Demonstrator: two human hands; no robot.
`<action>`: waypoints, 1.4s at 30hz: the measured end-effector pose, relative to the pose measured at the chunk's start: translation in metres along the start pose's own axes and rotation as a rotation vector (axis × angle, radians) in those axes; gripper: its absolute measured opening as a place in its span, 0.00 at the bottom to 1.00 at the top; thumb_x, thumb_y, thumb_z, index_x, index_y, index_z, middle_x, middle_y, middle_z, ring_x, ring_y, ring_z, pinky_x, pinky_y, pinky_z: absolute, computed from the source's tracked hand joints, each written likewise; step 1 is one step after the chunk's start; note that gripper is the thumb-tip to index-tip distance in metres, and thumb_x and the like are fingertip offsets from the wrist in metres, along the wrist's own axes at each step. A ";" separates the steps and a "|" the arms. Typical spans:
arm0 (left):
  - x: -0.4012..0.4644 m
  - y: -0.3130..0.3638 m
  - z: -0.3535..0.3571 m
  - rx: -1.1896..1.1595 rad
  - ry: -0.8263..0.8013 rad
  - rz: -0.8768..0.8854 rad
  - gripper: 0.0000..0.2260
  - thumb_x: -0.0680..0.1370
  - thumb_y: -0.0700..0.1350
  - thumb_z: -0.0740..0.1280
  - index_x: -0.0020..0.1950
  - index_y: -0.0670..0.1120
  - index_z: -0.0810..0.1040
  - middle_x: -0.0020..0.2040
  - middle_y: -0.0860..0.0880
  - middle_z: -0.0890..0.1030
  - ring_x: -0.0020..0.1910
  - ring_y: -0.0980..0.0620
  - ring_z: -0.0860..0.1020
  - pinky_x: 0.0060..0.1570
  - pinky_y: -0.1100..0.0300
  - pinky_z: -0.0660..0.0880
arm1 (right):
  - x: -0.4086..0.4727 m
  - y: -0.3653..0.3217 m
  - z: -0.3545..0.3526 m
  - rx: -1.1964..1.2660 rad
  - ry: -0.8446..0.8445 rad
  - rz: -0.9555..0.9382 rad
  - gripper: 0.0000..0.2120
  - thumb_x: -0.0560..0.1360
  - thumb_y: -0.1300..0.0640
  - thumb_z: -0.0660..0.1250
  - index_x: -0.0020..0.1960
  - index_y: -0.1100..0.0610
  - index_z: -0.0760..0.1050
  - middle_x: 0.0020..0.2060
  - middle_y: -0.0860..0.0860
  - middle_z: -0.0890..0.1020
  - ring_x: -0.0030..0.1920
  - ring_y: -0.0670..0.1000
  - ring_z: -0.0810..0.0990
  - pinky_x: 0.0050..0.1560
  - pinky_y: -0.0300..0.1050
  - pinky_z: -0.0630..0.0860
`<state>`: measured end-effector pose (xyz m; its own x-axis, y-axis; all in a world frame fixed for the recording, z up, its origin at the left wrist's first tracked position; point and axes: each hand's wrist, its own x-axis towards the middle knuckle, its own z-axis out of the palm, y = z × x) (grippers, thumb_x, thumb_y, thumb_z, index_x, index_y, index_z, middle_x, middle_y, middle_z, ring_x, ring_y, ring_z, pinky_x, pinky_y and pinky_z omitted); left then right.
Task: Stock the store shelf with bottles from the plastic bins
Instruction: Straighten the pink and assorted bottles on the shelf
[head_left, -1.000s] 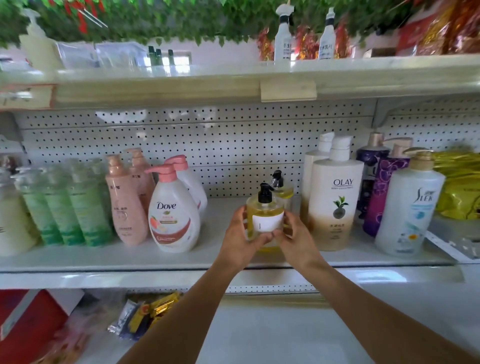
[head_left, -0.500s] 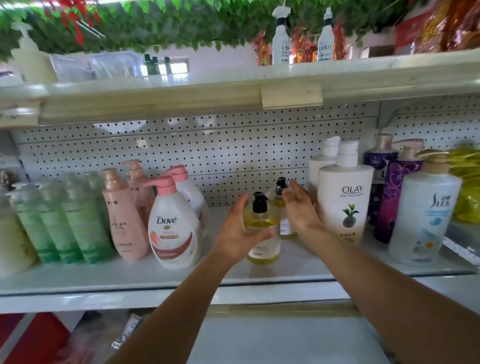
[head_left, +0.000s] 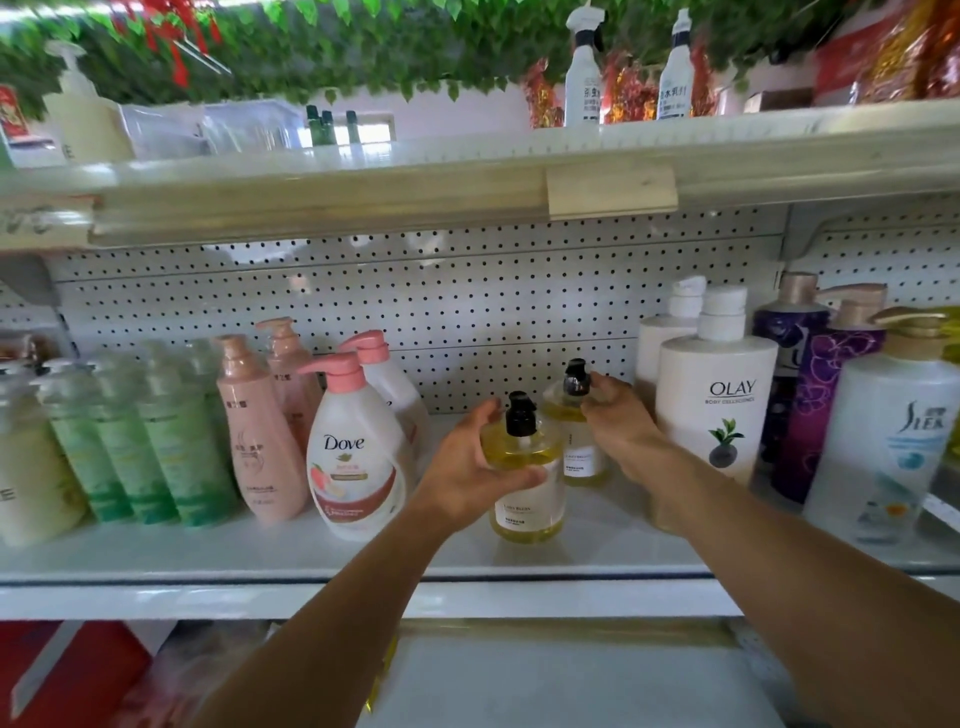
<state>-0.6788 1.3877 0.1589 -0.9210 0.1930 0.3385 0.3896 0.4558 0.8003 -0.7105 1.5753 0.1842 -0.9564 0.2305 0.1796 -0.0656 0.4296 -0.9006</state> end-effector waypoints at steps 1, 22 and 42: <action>0.000 0.000 -0.001 0.000 -0.003 0.001 0.44 0.62 0.53 0.81 0.74 0.52 0.64 0.65 0.58 0.72 0.61 0.61 0.72 0.59 0.63 0.69 | -0.001 -0.001 0.000 0.004 -0.002 -0.001 0.21 0.80 0.66 0.57 0.69 0.50 0.72 0.64 0.52 0.77 0.58 0.50 0.75 0.60 0.39 0.69; -0.057 -0.021 0.001 -0.066 0.174 0.040 0.41 0.69 0.50 0.76 0.74 0.64 0.56 0.70 0.63 0.65 0.71 0.57 0.66 0.68 0.58 0.67 | -0.022 0.006 0.046 0.121 -0.168 -0.026 0.27 0.80 0.37 0.47 0.77 0.36 0.46 0.78 0.45 0.56 0.75 0.56 0.62 0.73 0.58 0.58; -0.006 0.049 -0.068 0.230 -0.177 0.208 0.15 0.78 0.38 0.68 0.64 0.48 0.79 0.64 0.50 0.78 0.59 0.51 0.79 0.64 0.59 0.73 | -0.036 0.034 0.033 0.315 -0.583 -0.302 0.54 0.59 0.58 0.83 0.72 0.32 0.55 0.63 0.38 0.76 0.61 0.35 0.75 0.49 0.30 0.76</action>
<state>-0.6540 1.3495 0.2294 -0.8156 0.4408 0.3748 0.5770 0.5707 0.5842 -0.6874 1.5523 0.1340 -0.8741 -0.3991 0.2770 -0.3451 0.1086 -0.9323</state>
